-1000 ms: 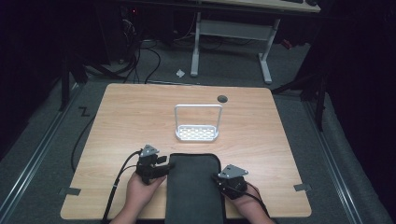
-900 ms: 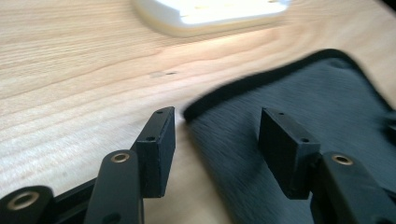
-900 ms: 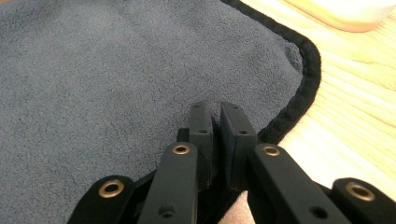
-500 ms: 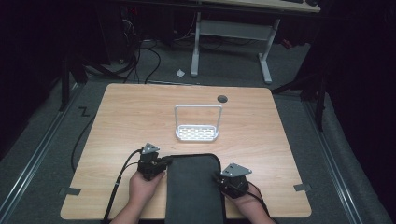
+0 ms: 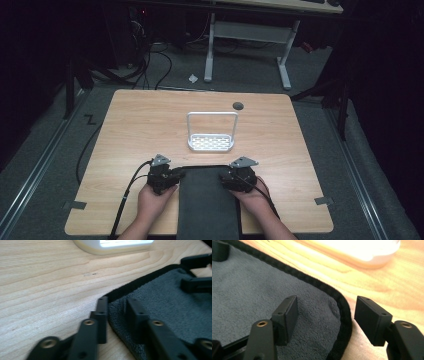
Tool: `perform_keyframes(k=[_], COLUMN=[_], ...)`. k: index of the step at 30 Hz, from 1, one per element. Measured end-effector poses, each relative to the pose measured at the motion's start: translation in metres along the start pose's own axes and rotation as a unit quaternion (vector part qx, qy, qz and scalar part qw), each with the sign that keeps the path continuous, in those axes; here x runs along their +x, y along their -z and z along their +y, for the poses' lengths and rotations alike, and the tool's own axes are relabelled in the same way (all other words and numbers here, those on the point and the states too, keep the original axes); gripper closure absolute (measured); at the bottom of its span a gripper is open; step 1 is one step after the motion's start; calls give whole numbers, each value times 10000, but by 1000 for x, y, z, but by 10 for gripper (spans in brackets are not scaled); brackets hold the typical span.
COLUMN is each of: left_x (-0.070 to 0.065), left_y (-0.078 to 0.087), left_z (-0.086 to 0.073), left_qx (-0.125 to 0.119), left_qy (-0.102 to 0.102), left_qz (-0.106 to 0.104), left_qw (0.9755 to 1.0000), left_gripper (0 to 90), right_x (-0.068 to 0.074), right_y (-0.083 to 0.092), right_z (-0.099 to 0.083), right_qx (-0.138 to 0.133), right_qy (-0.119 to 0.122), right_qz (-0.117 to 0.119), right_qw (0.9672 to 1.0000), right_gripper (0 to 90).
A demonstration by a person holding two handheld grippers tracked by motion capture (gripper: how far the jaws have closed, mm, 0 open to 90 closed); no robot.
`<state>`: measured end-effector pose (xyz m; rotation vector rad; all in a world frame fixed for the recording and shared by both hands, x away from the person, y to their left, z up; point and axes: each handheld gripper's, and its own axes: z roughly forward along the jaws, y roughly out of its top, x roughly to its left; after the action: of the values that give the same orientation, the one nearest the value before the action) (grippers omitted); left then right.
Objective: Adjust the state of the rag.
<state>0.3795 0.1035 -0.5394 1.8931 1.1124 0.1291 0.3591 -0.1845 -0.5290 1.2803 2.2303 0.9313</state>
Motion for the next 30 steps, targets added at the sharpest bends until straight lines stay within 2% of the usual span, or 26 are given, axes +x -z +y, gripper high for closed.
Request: perform_keyframes(k=[4,6,8,10,12,14,17,21,24,27,30], left_x=[-2,-3,-3,-1,-4,-6,-6,-10,-13,-12,-12], left_y=[0,-1,-1,-3,-4,-4,-4,-5,0,5,8], left_z=[0,0,0,1,1,1,1,0,-1,-2,-2], left_qx=[-26,-18,-9,21,20,57,106,147,-4,-193,-308], left_qy=[-51,-82,-5,221,142,76,46,-162,-251,-166,-173], left_qz=[-77,-58,-105,-322,-156,-116,-140,-62,-19,-110,-58], left_qw=[10000,9999,9999,9992,9998,9999,9998,9997,9997,9996,9994], left_gripper=[548,527,530,546,580,650,716,806,840,842,840], right_x=[-4,-5,-5,-6,-7,-5,1,5,7,9,11], right_y=[2,3,5,6,7,8,8,8,10,15,18], right_z=[-4,-7,-8,-10,-10,-11,-11,-11,-10,-8,-7], right_qx=[11,-39,-39,-84,-91,-92,-126,-129,-253,-423,-522], right_qy=[-271,-215,-200,-190,-193,-176,-82,3,83,121,99], right_qz=[174,228,292,369,453,535,506,541,530,524,519], right_qw=[9995,9995,9994,9991,9987,9984,9986,9985,9982,9977,9972], right_gripper=[370,414,465,538,609,693,764,788,793,792,791])
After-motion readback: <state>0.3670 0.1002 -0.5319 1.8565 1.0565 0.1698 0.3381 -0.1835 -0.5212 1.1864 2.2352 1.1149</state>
